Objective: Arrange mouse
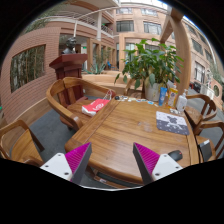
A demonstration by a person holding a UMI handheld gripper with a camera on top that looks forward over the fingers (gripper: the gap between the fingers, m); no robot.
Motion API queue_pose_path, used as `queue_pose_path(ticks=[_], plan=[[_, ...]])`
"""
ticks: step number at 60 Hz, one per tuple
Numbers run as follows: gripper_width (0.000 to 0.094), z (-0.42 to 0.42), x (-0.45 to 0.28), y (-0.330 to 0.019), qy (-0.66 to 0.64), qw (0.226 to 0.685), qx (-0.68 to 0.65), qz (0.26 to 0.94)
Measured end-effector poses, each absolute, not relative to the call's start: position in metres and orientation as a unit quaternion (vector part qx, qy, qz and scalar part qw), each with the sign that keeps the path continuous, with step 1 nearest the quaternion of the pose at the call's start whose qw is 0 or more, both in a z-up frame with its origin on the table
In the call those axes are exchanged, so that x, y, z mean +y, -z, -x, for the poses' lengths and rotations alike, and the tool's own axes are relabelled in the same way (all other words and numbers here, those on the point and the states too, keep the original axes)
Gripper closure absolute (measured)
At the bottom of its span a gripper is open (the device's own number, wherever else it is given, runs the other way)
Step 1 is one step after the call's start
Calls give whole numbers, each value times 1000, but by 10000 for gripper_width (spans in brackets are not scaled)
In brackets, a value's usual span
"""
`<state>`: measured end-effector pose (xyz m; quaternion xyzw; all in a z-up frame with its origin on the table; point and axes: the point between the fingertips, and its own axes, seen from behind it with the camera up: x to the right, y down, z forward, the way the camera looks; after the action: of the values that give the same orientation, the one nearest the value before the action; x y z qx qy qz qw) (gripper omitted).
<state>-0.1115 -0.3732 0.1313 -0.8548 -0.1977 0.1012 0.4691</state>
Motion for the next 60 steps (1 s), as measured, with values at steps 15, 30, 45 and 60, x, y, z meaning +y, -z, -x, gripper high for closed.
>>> queue_pose_path(ticks=[15, 30, 45, 60], plan=[[81, 25, -367, -47, -62, 433, -155, 886], [79, -74, -331, -14, -9, 448, -77, 891], [76, -113, -271, 9, -2, 449, -23, 893], [155, -122, -215, 13, 5, 452, 4, 892]])
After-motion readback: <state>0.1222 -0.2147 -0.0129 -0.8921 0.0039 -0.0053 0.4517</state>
